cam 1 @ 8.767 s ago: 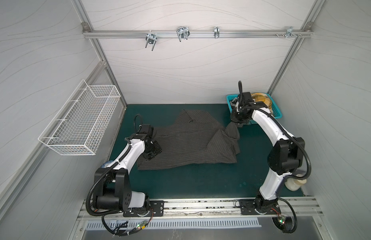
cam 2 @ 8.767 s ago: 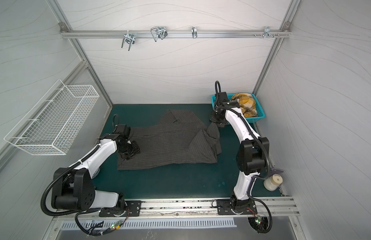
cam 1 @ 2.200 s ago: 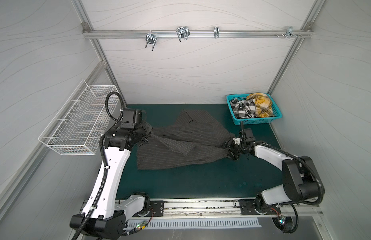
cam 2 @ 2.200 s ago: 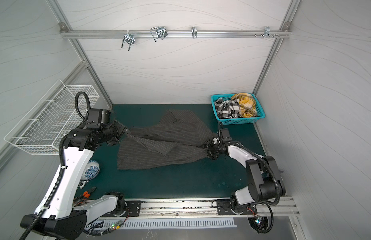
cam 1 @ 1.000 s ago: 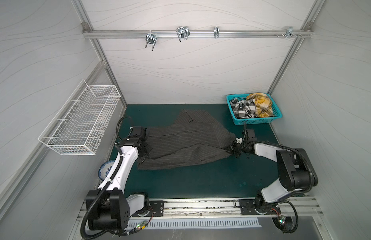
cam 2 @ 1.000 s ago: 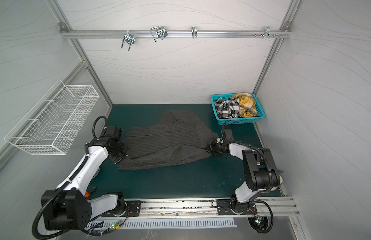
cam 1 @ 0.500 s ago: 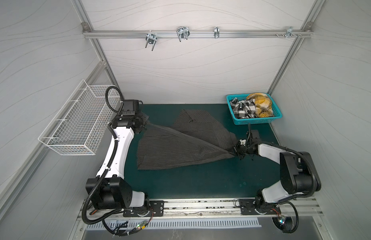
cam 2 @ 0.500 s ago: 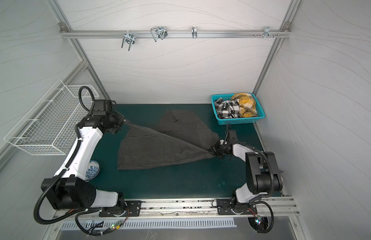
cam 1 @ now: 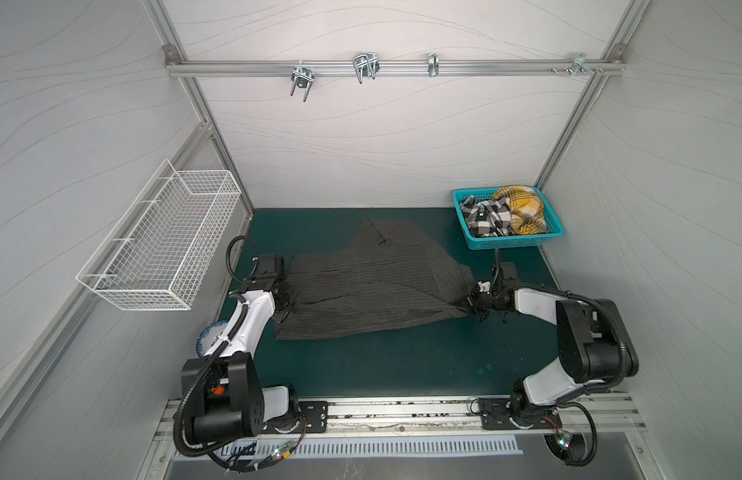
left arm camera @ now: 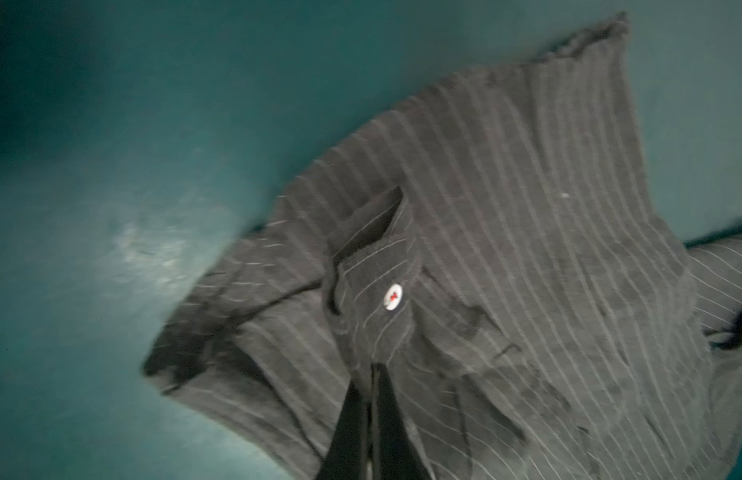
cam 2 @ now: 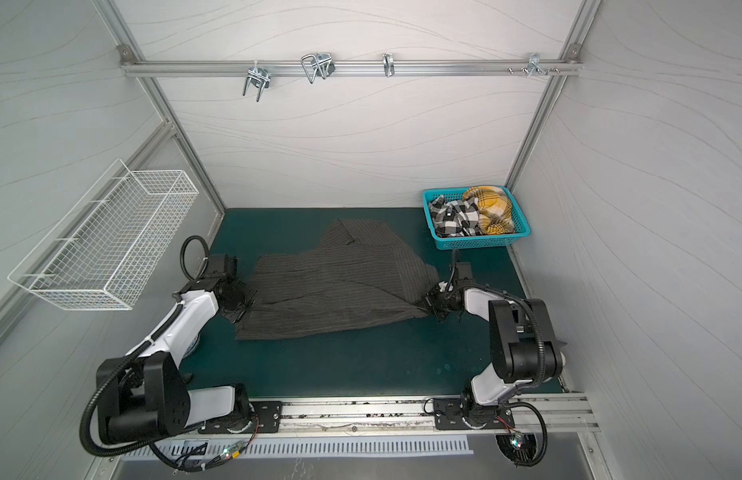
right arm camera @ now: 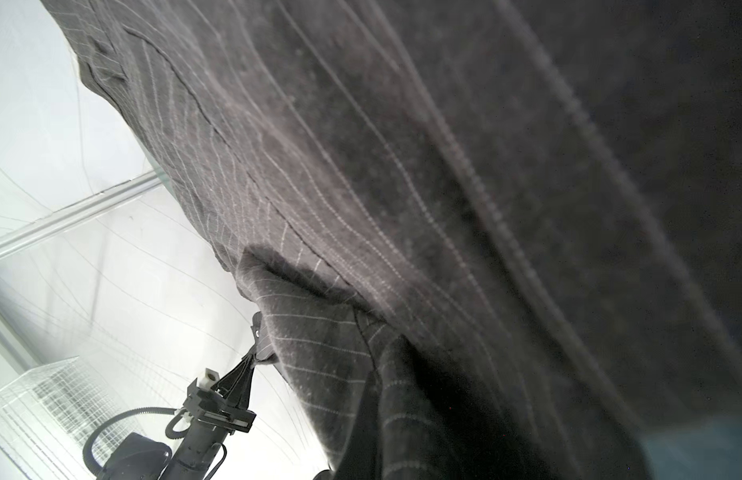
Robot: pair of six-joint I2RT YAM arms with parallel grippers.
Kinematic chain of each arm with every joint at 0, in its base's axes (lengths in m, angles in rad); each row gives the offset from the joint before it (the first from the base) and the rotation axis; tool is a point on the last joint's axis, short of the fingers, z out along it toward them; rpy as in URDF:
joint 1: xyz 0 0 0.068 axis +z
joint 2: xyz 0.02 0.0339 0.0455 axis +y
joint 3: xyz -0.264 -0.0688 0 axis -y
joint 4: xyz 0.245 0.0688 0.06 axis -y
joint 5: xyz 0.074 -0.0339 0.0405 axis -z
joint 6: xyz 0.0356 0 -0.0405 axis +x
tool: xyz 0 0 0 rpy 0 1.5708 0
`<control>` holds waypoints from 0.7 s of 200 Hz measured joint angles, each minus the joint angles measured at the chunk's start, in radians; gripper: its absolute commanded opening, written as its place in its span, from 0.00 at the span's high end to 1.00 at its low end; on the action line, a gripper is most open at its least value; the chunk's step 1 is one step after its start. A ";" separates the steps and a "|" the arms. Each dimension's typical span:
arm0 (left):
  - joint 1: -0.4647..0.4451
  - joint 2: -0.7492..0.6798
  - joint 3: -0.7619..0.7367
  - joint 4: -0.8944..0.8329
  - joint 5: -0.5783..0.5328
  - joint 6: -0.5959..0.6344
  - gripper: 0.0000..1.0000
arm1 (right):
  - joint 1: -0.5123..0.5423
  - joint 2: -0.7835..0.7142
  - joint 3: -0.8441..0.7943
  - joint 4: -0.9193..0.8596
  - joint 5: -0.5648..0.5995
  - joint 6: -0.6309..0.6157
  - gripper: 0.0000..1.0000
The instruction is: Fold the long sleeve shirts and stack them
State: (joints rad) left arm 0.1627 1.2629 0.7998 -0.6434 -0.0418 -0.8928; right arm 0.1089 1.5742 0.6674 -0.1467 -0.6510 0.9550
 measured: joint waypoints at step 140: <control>0.066 -0.048 -0.066 -0.033 -0.023 0.067 1.00 | -0.012 0.028 0.041 -0.048 -0.014 -0.074 1.00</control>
State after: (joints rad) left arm 0.2283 1.2144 0.7338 -0.6765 -0.0643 -0.8261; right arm 0.0971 1.6020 0.7086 -0.1944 -0.6651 0.8814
